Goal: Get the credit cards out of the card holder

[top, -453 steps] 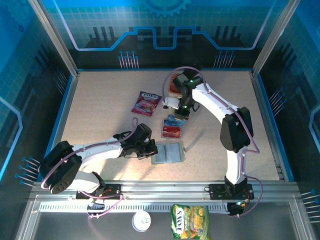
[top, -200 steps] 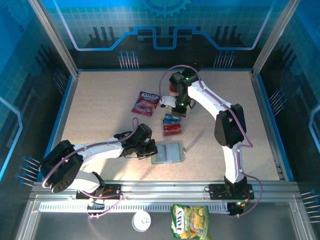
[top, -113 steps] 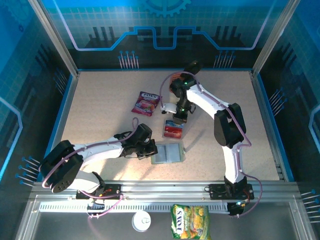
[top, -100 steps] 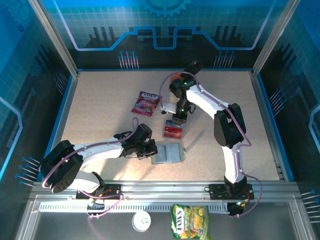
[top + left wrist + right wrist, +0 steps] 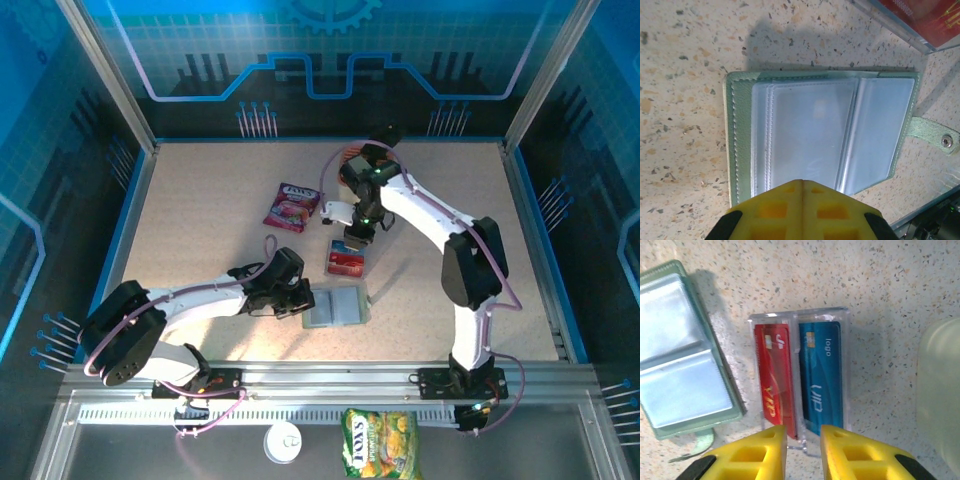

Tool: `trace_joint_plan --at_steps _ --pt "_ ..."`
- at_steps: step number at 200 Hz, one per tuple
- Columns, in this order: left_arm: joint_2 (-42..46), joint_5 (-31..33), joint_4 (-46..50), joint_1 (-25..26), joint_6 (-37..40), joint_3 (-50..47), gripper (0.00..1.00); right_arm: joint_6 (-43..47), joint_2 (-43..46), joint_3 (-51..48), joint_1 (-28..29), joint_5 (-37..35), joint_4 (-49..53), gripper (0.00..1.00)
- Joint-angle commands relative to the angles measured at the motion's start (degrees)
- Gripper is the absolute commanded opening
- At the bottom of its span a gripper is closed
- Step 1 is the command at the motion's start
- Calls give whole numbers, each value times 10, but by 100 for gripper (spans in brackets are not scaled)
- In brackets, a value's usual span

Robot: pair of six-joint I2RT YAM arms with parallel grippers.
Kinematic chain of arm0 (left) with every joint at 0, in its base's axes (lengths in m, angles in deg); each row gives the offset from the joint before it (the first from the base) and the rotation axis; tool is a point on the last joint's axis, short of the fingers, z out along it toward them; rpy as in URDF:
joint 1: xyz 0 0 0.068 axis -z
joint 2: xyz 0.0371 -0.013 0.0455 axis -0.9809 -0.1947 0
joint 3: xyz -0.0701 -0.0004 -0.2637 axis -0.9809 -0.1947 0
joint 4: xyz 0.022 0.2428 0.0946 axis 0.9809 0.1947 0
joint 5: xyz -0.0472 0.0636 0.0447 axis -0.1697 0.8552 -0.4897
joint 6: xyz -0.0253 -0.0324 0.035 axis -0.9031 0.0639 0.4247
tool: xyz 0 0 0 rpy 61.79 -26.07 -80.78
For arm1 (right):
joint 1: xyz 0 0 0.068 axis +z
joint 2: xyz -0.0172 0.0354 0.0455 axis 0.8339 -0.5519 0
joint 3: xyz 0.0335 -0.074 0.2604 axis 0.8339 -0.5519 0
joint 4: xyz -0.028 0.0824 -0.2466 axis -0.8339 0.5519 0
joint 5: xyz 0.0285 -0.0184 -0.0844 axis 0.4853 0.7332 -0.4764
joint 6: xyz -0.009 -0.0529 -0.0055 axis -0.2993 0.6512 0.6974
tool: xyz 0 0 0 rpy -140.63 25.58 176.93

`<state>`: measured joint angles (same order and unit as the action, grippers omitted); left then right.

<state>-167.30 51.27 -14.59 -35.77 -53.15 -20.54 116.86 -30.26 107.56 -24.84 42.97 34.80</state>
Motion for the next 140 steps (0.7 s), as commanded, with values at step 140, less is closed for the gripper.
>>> trace_joint_plan --at_steps 140 --pt "27 23 14 -8 0 -37 0 -560 251 -421 143 39 -406 7"
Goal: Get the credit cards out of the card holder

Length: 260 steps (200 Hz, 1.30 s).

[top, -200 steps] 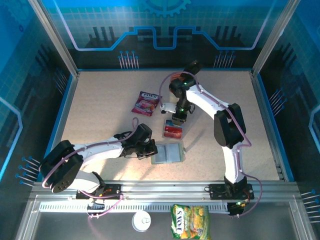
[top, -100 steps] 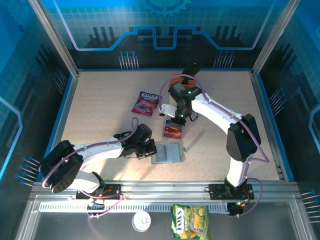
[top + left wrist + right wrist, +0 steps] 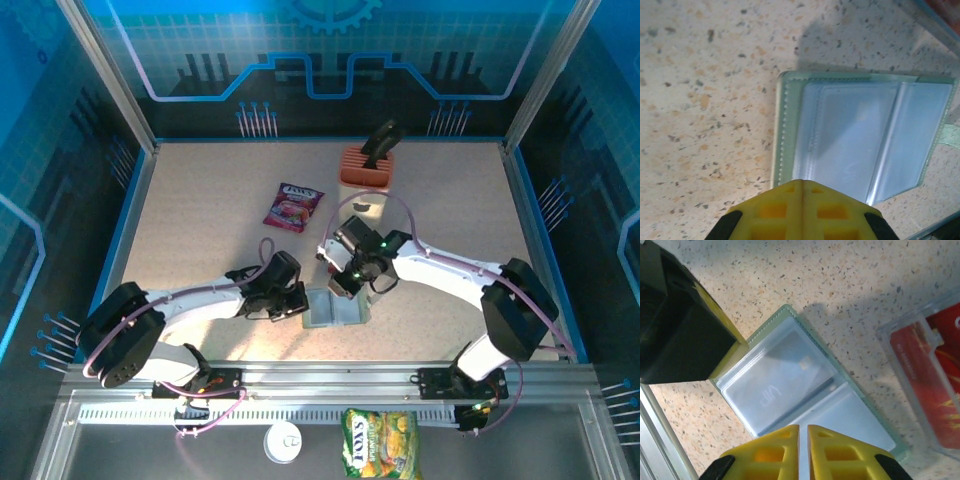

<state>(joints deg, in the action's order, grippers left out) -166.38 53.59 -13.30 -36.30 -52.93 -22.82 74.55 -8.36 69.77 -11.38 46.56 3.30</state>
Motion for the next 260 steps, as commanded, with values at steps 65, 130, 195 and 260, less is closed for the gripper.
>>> trace_joint_plan --at_steps 65,130,195,260 --pt "-4 -11 3 -3 5 -8 0 -281 55 -136 12 51 -176 3" --pt "-20 3 10 -3 13 -15 0 -359 0 -141 44 56 -210 7" --pt "-28 10 15 -4 16 -15 0 -415 -48 -137 50 90 -252 24" --pt "-22 16 21 -3 15 -19 0 -425 -56 -139 52 70 -233 25"
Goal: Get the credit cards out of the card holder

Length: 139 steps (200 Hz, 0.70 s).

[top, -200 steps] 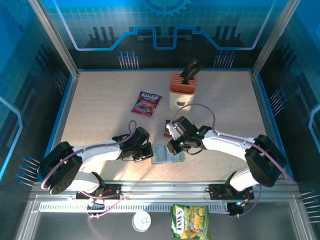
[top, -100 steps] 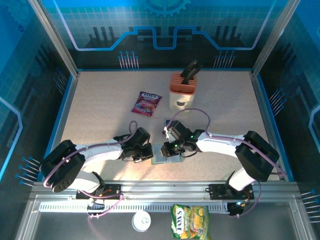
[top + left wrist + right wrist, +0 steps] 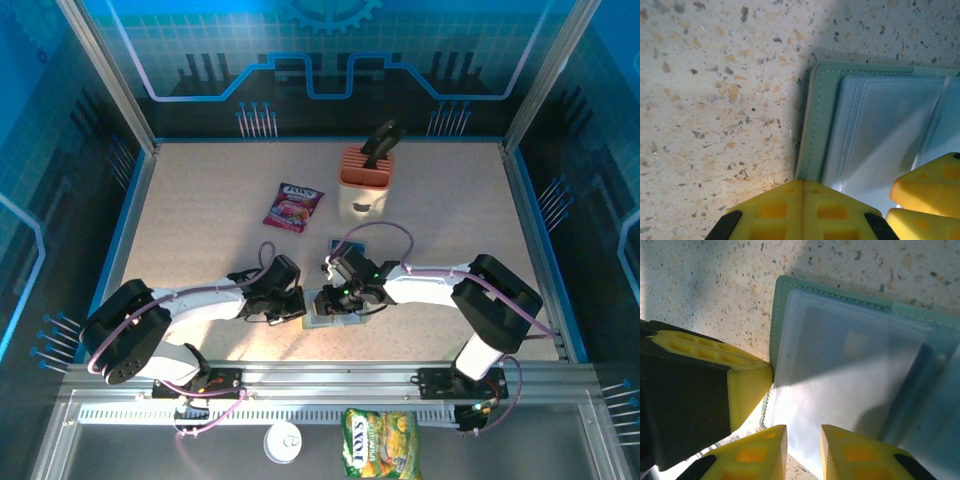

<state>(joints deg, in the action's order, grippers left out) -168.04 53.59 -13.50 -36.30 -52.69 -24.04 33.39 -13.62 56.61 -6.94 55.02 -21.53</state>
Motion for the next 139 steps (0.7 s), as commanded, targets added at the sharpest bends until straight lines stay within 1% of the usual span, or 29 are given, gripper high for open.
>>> trace_joint_plan --at_steps 1,45,85,101,139 --pt "-5 17 24 -3 13 -6 0 -13 -4 -7 8 -15 17 25" --pt "-5 18 23 -3 12 -8 0 -4 -19 0 6 -33 59 27" --pt "-2 19 24 -4 11 -12 0 8 8 -10 -1 -58 86 27" --pt "-1 20 24 -3 9 -15 0 12 13 -18 -5 -54 83 27" --pt "6 28 30 -3 11 -6 0 16 -9 -26 -16 -19 55 26"
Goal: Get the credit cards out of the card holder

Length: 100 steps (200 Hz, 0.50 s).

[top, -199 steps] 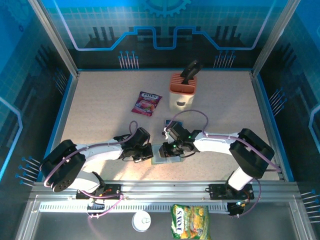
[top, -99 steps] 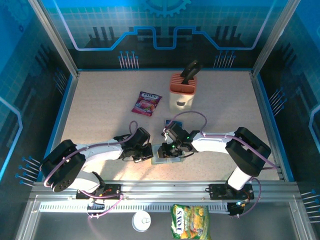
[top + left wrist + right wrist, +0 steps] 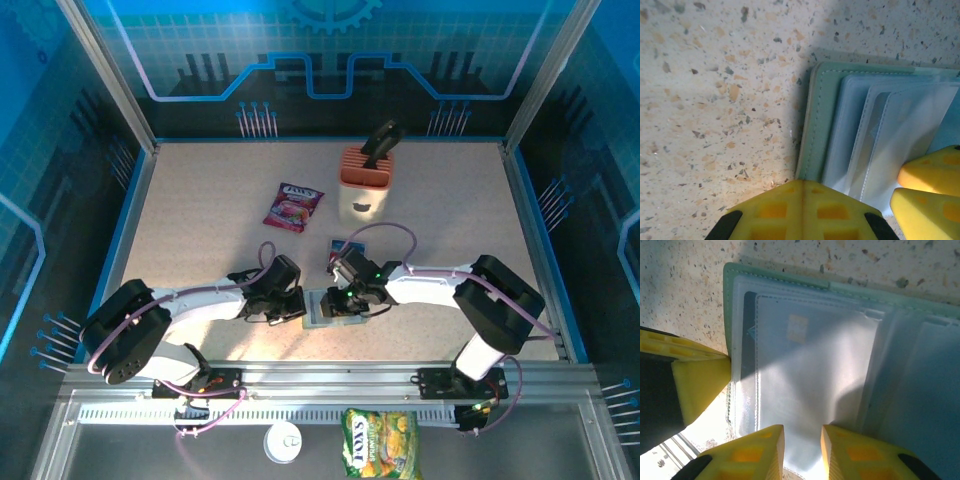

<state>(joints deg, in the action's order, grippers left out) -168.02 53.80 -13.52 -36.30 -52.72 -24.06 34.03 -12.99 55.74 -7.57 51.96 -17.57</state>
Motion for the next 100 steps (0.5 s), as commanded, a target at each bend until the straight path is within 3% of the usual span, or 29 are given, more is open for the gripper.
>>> trace_joint_plan --at_steps 1,55,100 --pt "7 26 30 -3 11 -6 0 9 -16 -18 -9 12 15 26" --pt "65 10 13 -2 -10 9 2 -1 2 -49 -23 48 -38 25" --pt "34 -35 -37 3 -27 31 8 -21 4 -94 -44 89 -116 24"
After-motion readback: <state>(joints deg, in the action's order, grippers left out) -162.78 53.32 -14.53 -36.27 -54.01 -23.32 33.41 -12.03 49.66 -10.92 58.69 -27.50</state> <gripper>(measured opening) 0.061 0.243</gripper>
